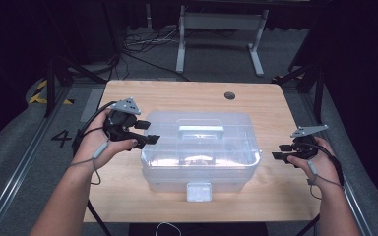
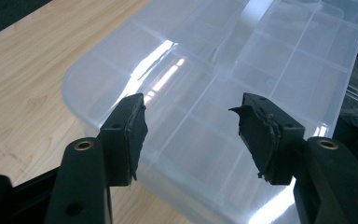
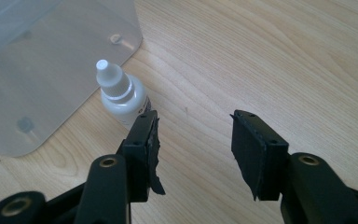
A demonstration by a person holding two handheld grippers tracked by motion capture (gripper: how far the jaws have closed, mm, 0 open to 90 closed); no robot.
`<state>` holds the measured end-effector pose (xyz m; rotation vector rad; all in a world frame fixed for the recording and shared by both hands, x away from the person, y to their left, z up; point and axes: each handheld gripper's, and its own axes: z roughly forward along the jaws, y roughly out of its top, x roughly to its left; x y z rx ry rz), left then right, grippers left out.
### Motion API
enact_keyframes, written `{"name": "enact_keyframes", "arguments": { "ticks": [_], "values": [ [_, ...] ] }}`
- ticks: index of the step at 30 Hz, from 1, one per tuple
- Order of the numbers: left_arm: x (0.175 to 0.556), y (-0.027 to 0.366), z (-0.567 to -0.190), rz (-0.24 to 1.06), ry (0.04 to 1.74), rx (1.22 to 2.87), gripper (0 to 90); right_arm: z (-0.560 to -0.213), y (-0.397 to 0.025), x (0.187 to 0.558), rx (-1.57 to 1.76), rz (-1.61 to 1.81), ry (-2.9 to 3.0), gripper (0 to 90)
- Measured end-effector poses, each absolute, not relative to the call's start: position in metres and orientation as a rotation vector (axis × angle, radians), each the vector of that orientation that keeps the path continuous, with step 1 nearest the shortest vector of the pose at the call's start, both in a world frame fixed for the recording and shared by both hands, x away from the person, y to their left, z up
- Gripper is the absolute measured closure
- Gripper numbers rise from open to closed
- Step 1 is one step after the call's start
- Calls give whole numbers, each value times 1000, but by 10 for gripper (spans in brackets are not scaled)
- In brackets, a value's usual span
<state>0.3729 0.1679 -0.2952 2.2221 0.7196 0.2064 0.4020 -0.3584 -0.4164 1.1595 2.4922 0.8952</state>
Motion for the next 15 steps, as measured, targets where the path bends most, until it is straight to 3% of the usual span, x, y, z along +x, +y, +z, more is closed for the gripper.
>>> {"name": "enact_keyframes", "arguments": {
  "ticks": [7,15],
  "values": [
    [378,152,-290,201,660,2235,406,-420,-358,397,1169,897,2485,515],
    [385,135,-291,215,566,2220,325,-420,-357,396,1177,912,2480,497]
  ]
}}
